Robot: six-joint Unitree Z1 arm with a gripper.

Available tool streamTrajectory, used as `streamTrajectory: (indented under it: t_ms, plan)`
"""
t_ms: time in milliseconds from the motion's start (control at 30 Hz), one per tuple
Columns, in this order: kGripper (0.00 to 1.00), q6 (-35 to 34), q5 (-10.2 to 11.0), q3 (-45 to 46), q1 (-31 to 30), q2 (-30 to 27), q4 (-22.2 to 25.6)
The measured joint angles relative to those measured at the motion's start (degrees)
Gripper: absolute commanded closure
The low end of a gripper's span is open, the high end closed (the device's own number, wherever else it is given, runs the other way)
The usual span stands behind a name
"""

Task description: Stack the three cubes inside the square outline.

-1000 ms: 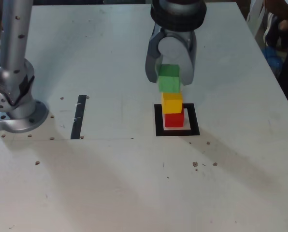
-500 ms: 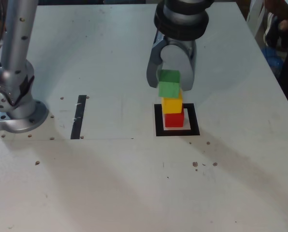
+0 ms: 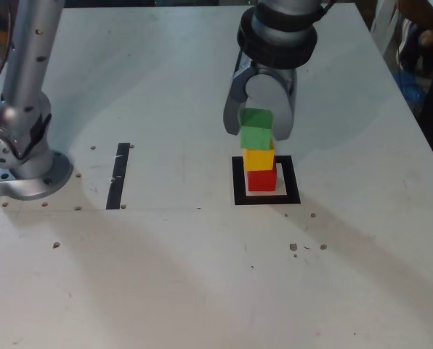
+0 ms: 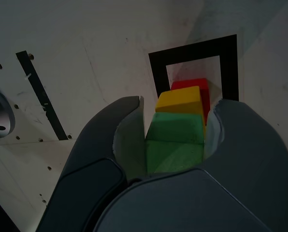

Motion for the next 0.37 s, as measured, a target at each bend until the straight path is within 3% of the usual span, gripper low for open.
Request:
streamTrajectory:
  t_ms: [167, 367]
  plan:
    - [0.36, 0.2, -0.4, 0.3, 0.3, 0.3, -0.4]
    - [0.11, 0.4, -0.8, 0.9, 1.1, 0.6, -1.3]
